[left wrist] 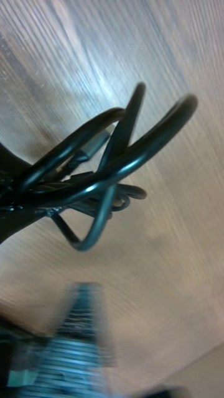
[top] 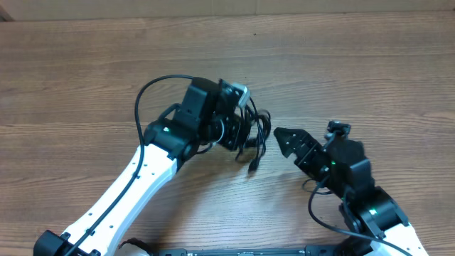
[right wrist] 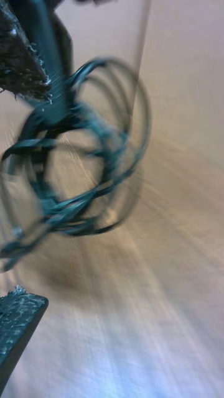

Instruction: Untangle cables

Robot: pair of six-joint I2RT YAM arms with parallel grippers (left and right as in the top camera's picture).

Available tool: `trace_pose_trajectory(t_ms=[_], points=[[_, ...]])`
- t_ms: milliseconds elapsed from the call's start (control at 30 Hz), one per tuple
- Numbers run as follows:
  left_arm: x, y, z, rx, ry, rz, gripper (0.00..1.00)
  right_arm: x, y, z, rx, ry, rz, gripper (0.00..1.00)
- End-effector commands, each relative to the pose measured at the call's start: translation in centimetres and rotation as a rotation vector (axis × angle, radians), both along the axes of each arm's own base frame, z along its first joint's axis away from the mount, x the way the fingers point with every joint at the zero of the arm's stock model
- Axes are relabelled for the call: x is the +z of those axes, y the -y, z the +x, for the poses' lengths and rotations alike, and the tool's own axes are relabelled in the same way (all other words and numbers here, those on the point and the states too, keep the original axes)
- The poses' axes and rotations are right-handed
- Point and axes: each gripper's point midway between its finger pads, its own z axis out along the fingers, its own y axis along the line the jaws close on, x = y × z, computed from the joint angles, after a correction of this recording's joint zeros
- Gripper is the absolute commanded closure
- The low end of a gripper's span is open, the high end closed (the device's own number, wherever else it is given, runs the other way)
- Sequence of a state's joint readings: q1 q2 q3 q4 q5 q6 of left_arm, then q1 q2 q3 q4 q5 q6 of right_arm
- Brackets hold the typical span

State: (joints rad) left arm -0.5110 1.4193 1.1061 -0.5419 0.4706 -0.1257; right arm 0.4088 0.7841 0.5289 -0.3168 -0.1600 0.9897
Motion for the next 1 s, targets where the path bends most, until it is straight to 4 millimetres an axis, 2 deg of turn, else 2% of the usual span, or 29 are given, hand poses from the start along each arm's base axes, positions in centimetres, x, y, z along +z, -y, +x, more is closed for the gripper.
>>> trace_pose_trajectory(t_ms=[0, 133, 200, 400, 567, 733, 867, 967], points=[[2.9, 0.4, -2.8, -0.36, 0.164, -0.104, 0.96, 2.2, 1.2, 0.4, 0.106, 0.216, -0.183, 0.0], [3.3, -1.6, -3.6, -0.419, 0.144, -0.181, 0.96, 4.3, 0.4, 0.1, 0.275, 0.392, -0.224, 0.0], [4.5, -2.3, -4.0, -0.451, 0.149, -0.269, 0.96, 4.7, -0.1, -0.1, 0.348, 0.437, -0.217, 0.0], [8.3, -2.9, -5.3, -0.533, 0.181, -0.515, 0.96, 3.1, -1.7, -0.5, 0.513, 0.421, -0.167, 0.01], [8.2, -2.3, -6.2, -0.559, 0.151, -0.525, 0.96, 3.7, -3.7, -0.1, 0.632, 0.489, -0.08, 0.05], [8.0, -1.9, -7.4, -0.589, 0.128, -0.526, 0.96, 4.1, -4.2, 1.2, 0.677, 0.563, -0.047, 0.12], [7.7, -2.0, -7.8, -0.597, 0.119, -0.519, 0.96, 6.1, -4.7, 0.1, 0.801, 0.661, 0.059, 0.15], [7.8, -1.9, -7.8, -0.599, 0.127, -0.521, 0.96, 6.2, -5.0, -1.0, 0.875, 0.666, 0.102, 0.17]])
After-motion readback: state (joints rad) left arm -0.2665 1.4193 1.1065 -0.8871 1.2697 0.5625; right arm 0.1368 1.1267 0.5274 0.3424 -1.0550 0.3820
